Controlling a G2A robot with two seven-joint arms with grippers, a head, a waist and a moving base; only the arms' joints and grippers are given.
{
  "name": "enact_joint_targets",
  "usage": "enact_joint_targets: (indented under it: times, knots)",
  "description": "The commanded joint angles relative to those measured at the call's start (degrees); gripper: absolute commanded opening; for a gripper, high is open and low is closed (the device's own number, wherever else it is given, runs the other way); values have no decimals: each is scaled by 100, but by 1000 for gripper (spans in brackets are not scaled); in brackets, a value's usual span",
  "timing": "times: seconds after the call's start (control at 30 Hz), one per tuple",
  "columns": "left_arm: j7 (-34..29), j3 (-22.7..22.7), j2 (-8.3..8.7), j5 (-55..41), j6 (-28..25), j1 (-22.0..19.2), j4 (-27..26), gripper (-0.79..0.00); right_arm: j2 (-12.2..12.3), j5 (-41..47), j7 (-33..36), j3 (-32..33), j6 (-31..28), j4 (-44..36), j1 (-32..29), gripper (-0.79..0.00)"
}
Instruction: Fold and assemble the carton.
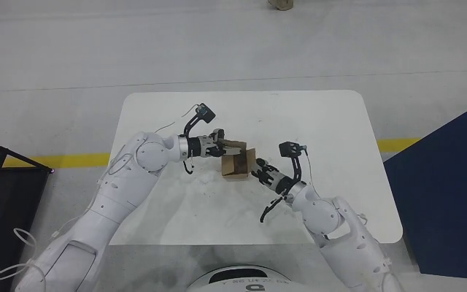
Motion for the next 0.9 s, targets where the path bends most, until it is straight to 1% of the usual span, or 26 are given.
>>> enact_joint_targets:
  times: [0.0, 0.13, 0.3, 0.33, 0.4, 0.43, 0.57, 0.6, 0.63, 0.73, 0.77, 0.8, 0.83, 0.87]
  knots:
    - [0, 0, 0, 0, 0, 0, 0, 0, 23, 42, 166, 98, -11, -67, -54, -785]
    - [0, 0, 0, 0, 0, 0, 0, 0, 57, -9, 334, 200, -2, -203, -146, -785]
    - [0, 0, 0, 0, 0, 0, 0, 0, 80, -88, 520, 141, -74, -216, -202, -785]
    - [0, 0, 0, 0, 0, 0, 0, -68, 82, -95, 544, 126, -84, -208, -197, -785]
    - [0, 0, 0, 0, 0, 0, 0, -129, 85, -91, 549, 115, -95, -192, -188, -785]
    - [0, 0, 0, 0, 0, 0, 0, -212, 87, -89, 544, 112, -97, -187, -186, -785]
    - [0, 0, 0, 0, 0, 0, 0, -240, 91, -49, 518, 98, -128, -188, -184, -785]
    - [0, 0, 0, 0, 0, 0, 0, -246, 93, -33, 511, 96, -145, -191, -186, -767]
    - [0, 0, 0, 0, 0, 0, 0, -256, 95, -9, 525, 87, -178, -194, -189, -643]
    - [0, 0, 0, 0, 0, 0, 0, -299, 97, 280, 569, 95, -340, -208, -205, -548]
    - [0, 0, 0, 0, 0, 0, 0, -296, 96, 461, 586, 111, -412, -211, -215, -468]
    - [0, 0, 0, 0, 0, 0, 0, -296, 95, 692, 571, 157, -492, -208, -223, -437]
    - [0, 0, 0, 0, 0, 0, 0, -289, 89, 995, 461, 244, -531, -197, -236, -240]
    - [0, 0, 0, 0, 0, 0, 0, -289, 78, 1322, 270, 356, -502, -171, -256, -105]
